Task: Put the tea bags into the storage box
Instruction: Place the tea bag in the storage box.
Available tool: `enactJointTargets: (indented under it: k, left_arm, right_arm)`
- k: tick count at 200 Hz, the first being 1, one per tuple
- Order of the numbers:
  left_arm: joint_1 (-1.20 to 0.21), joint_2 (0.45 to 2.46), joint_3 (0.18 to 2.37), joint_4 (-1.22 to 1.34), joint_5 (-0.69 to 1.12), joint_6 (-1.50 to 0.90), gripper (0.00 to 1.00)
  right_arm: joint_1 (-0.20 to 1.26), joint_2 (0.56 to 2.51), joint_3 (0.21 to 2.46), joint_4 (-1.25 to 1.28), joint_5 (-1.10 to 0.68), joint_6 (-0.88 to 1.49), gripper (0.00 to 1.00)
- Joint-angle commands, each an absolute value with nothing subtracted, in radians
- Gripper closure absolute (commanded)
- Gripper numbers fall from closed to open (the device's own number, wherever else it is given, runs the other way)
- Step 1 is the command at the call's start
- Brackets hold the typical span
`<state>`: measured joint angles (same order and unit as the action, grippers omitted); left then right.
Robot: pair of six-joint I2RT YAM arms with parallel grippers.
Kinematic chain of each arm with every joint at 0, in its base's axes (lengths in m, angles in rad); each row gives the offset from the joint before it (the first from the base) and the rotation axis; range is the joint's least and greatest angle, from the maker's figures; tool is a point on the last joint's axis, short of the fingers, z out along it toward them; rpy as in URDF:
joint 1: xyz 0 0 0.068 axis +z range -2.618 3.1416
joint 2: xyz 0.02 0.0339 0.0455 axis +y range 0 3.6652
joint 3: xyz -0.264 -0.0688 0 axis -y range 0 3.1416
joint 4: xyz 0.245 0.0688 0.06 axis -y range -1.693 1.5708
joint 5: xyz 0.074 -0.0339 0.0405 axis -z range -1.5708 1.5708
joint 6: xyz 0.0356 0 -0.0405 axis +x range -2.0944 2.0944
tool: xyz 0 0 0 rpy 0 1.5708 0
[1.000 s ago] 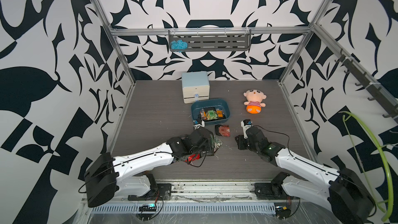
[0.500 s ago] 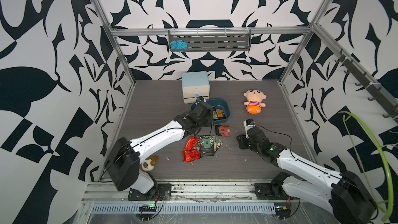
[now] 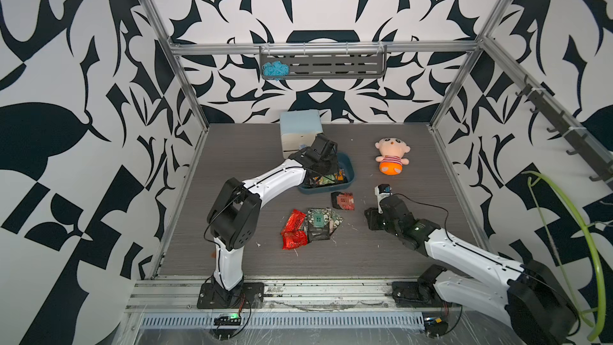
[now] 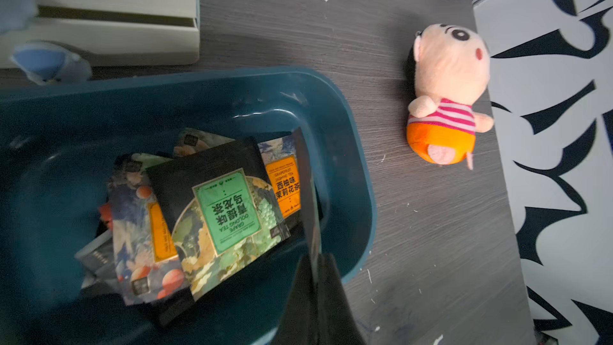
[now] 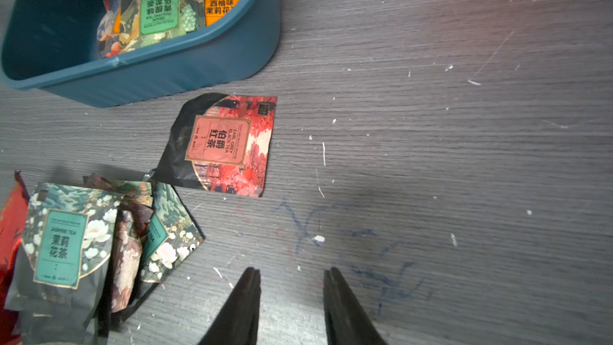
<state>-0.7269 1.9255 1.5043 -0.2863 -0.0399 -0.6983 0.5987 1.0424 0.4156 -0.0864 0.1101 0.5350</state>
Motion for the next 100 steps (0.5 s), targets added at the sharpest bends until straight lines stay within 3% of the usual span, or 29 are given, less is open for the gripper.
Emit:
enactJointTargets:
  k: [1, 48, 63, 81, 100]
  left_arm:
    - [-0.718, 1.954, 1.524, -0.31, -0.018, -0.693, 1.0]
    - [-0.689, 1.95, 1.486, -0.347, -0.037, -0.682, 0.98]
    - [-0.683, 1.922, 1.461, -0.361, -0.059, -0.668, 0.88]
    - [-0.68, 1.874, 1.428, -0.391, -0.119, -0.648, 0.67]
    - [-0.677, 1.808, 1.383, -0.42, -0.192, -0.631, 0.52]
  right_arm:
    - [0.595, 1.045, 0.422, -0.082, 0.135, 0.528, 0.63]
    - [0.595, 1.061, 0.429, -0.081, 0.126, 0.528, 0.63]
    - [0.595, 1.058, 0.427, -0.079, 0.122, 0.528, 0.63]
    - [0.595, 1.061, 0.421, -0.066, 0.117, 0.529, 0.63]
    - [0.595, 1.075, 0.426, -0.07, 0.115, 0.526, 0.62]
